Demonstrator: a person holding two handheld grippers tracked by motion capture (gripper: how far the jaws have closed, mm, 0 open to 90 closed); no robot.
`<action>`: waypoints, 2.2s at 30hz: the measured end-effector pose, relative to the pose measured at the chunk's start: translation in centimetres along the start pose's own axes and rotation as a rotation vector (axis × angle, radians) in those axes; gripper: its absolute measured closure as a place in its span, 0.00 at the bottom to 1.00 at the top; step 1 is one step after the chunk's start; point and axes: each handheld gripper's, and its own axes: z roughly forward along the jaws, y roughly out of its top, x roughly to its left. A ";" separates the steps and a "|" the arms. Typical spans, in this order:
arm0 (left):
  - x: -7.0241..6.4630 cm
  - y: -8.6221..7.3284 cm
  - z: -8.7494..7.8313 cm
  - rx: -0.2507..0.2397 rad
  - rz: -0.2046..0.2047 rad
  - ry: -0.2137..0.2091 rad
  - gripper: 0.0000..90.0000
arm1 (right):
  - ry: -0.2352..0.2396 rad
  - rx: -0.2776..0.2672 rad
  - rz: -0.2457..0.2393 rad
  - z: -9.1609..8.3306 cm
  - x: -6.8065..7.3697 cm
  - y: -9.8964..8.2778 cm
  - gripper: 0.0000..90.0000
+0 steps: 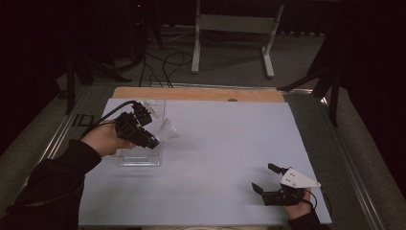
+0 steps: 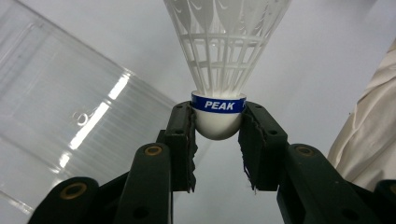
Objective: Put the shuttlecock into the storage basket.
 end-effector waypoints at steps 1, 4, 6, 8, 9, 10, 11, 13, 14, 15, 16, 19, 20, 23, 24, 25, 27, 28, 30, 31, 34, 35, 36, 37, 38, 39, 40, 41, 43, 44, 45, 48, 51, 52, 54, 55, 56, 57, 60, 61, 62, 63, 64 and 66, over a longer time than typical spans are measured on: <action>0.2 -0.1 -0.2 0.001 -0.008 0.007 0.74 | -0.002 0.001 0.000 0.0 0.0 0.0 0.09; 0.7 -0.4 -0.6 -0.009 -0.026 0.018 0.74 | -0.002 0.002 0.000 0.0 0.0 0.0 0.09; 1.1 -0.7 -0.9 -0.009 -0.034 0.026 0.74 | -0.002 0.002 -0.002 0.0 0.0 0.0 0.09; 1.4 -0.9 -1.2 -0.015 -0.047 0.032 0.74 | -0.001 0.002 -0.001 0.0 0.0 0.0 0.09; 1.6 -1.0 -1.3 -0.016 -0.051 0.037 0.74 | -0.003 0.002 -0.002 0.0 0.0 0.0 0.09; 1.8 -1.1 -1.5 -0.021 -0.057 0.034 0.74 | -0.002 0.002 -0.001 0.0 0.0 0.0 0.09; 1.8 -1.1 -1.5 -0.021 -0.057 0.034 0.74 | -0.002 0.002 -0.001 0.0 0.0 0.0 0.09; 2.1 -1.4 -2.0 -0.023 -0.065 0.046 0.74 | 0.001 0.002 0.001 0.0 0.0 0.0 0.09; 2.2 -1.5 -2.2 -0.030 -0.073 0.045 0.74 | 0.001 0.003 0.003 0.0 0.0 0.0 0.09; 2.3 -1.6 -2.3 -0.034 -0.083 0.052 0.74 | 0.000 0.003 0.002 0.1 0.0 0.0 0.09; 2.5 -1.8 -2.5 -0.033 -0.088 0.059 0.74 | 0.001 0.003 0.003 0.1 0.0 0.0 0.09; 2.9 -2.2 -3.0 -0.041 -0.104 0.066 0.74 | 0.001 0.003 0.003 0.0 0.0 0.0 0.09; 3.1 -2.4 -3.1 -0.042 -0.111 0.069 0.74 | 0.000 0.003 0.002 0.0 0.0 0.0 0.09; 3.6 -3.1 -3.4 -0.048 -0.135 0.076 0.74 | 0.001 0.003 -0.002 0.1 0.0 0.0 0.09; 3.7 -3.2 -3.4 -0.048 -0.139 0.077 0.74 | 0.003 0.004 0.000 0.1 0.0 0.0 0.09; 3.8 -3.4 -3.5 -0.045 -0.142 0.083 0.74 | 0.002 0.004 0.000 0.1 0.0 0.0 0.09; 4.2 -3.8 -3.6 -0.044 -0.158 0.086 0.74 | 0.002 0.004 0.001 0.1 0.0 0.0 0.09; 4.2 -3.9 -3.6 -0.048 -0.165 0.088 0.74 | 0.001 0.005 0.000 0.1 0.0 0.0 0.09; 4.5 -4.2 -3.7 -0.044 -0.175 0.093 0.74 | 0.001 0.005 0.001 0.1 0.0 0.0 0.09; 4.6 -4.4 -3.7 -0.046 -0.185 0.092 0.74 | 0.001 0.005 0.001 0.1 0.1 0.0 0.09; 5.0 -5.0 -3.9 -0.043 -0.212 0.098 0.74 | 0.003 0.003 0.004 0.1 0.0 0.0 0.09; 5.1 -5.3 -3.9 -0.041 -0.220 0.102 0.74 | 0.004 0.003 0.004 0.1 0.0 0.0 0.09; 5.2 -5.5 -4.0 -0.046 -0.229 0.107 0.74 | 0.004 0.003 0.004 0.1 0.0 0.0 0.09; 5.4 -5.8 -4.1 -0.050 -0.247 0.106 0.74 | 0.004 0.004 0.004 0.1 0.0 0.0 0.09; 5.5 -6.0 -4.1 -0.052 -0.255 0.109 0.74 | 0.005 0.004 0.005 0.1 0.1 0.0 0.09; 5.7 -6.2 -4.1 -0.055 -0.268 0.115 0.74 | 0.005 0.006 0.003 0.1 0.0 0.0 0.09; 5.8 -6.4 -4.0 -0.061 -0.279 0.109 0.74 | 0.005 0.006 0.003 0.1 0.1 0.0 0.09; 5.9 -6.5 -3.9 -0.067 -0.289 0.110 0.74 | 0.005 0.005 0.006 0.1 0.1 0.0 0.09; 6.1 -6.8 -3.5 -0.064 -0.314 0.106 0.74 | 0.004 0.007 0.003 0.1 0.1 0.0 0.09; 6.2 -7.0 -3.2 -0.073 -0.319 0.100 0.74 | 0.005 0.006 0.006 0.1 0.1 0.0 0.09; 6.2 -7.1 -3.0 -0.074 -0.316 0.102 0.74 | 0.004 0.005 0.006 0.1 0.1 0.0 0.09; 6.5 -7.6 -2.1 -0.072 -0.317 0.110 0.74 | 0.006 0.005 0.006 0.1 0.1 0.0 0.09; 6.7 -8.1 -1.3 -0.052 -0.317 0.115 0.74 | 0.006 0.007 0.004 0.1 0.0 0.0 0.09; 6.7 -8.2 -1.1 -0.051 -0.316 0.122 0.74 | 0.007 0.008 0.004 0.1 0.0 0.0 0.09; 6.7 -8.4 -0.8 -0.048 -0.313 0.115 0.74 | 0.008 0.011 0.004 0.2 0.0 0.0 0.09; 6.8 -8.6 -0.6 -0.051 -0.313 0.115 0.74 | 0.009 0.011 0.003 0.2 0.0 0.0 0.09; 6.8 -8.7 -0.4 -0.051 -0.298 0.108 0.74 | 0.009 0.012 0.003 0.2 0.1 0.0 0.09; 6.8 -8.8 -0.3 -0.049 -0.300 0.109 0.74 | 0.010 0.011 0.004 0.2 0.1 0.0 0.09; 7.0 -9.2 0.4 -0.050 -0.298 0.099 0.74 | 0.012 0.011 0.004 0.2 0.1 0.0 0.09; 7.1 -9.3 0.6 -0.046 -0.306 0.096 0.74 | 0.012 0.011 0.005 0.2 0.1 0.0 0.09; 7.1 -9.5 0.8 -0.042 -0.310 0.095 0.74 | 0.011 0.011 0.004 0.2 0.1 0.0 0.09; 7.2 -9.6 1.1 -0.041 -0.308 0.096 0.74 | 0.010 0.011 0.003 0.2 0.1 0.0 0.09; 7.3 -9.7 1.3 -0.037 -0.311 0.095 0.74 | 0.008 0.011 0.004 0.1 0.1 0.0 0.09; 7.5 -9.9 1.7 -0.038 -0.306 0.098 0.74 | 0.007 0.007 0.004 0.1 0.1 0.0 0.09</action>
